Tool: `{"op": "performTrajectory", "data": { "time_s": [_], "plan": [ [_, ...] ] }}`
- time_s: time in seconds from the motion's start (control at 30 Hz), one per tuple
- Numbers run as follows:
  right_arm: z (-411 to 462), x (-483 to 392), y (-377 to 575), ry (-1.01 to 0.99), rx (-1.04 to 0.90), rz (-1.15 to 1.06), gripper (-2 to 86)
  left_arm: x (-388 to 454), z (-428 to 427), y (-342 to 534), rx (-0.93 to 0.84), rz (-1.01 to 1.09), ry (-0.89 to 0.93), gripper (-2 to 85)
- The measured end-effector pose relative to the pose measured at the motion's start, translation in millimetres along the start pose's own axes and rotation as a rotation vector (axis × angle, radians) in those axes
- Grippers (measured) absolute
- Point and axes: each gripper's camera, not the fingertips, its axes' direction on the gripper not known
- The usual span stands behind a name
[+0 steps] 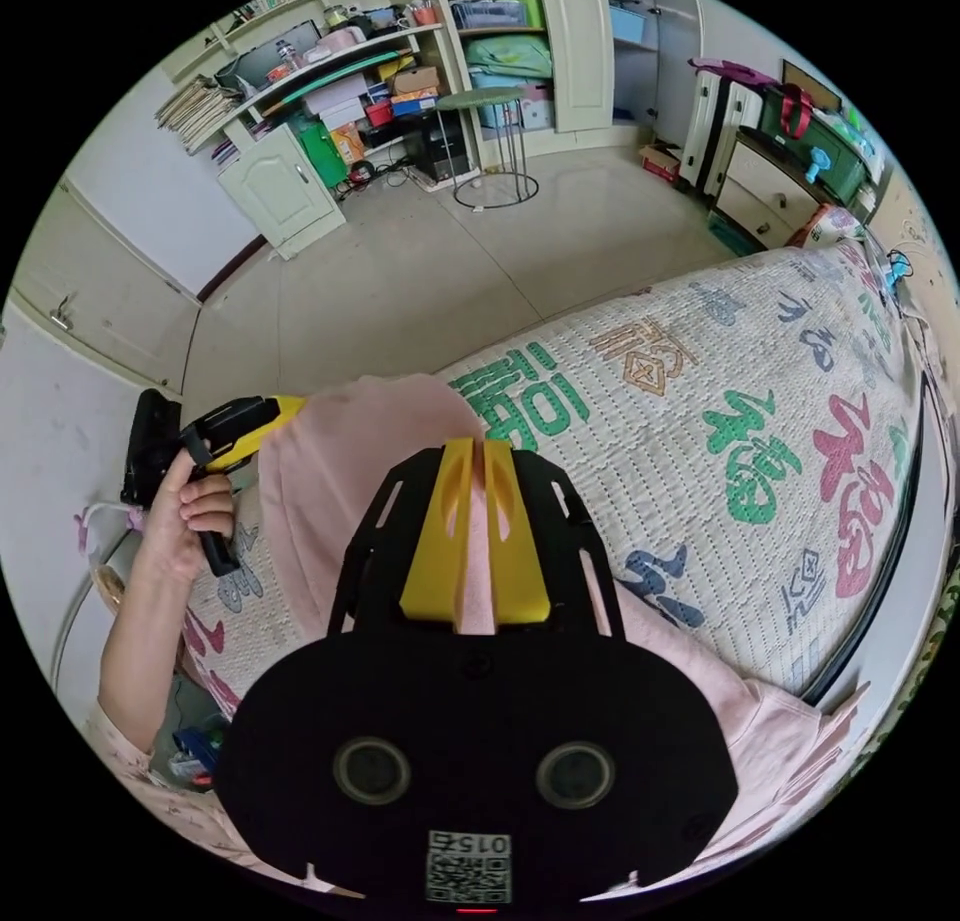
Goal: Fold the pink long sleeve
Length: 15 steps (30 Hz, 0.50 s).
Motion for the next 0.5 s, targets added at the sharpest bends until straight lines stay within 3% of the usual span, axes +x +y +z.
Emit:
{"op": "performTrajectory", "data": {
  "time_s": [0.17, 0.3, 0.37, 0.5],
  "plan": [
    [-96, 31, 24, -0.114, 0.193, 0.029, -0.4, 121, -45, 26, 0.144, 0.347, 0.108, 2.4],
    [-210, 67, 103, -0.19, 0.418, 0.052, -0.5, 265, -89, 107, 0.204, 0.821, 0.277, 1.9],
    [-254, 88, 159, -0.219, 0.482, 0.113, -0.5, 322, -97, 163, 0.143, 1.049, 0.356, 1.7],
    [-304, 130, 310, -0.219, 0.488, 0.346, -0.2, 404, -74, 319, -0.202, 1.457, 0.445, 1.5]
  ]
}}
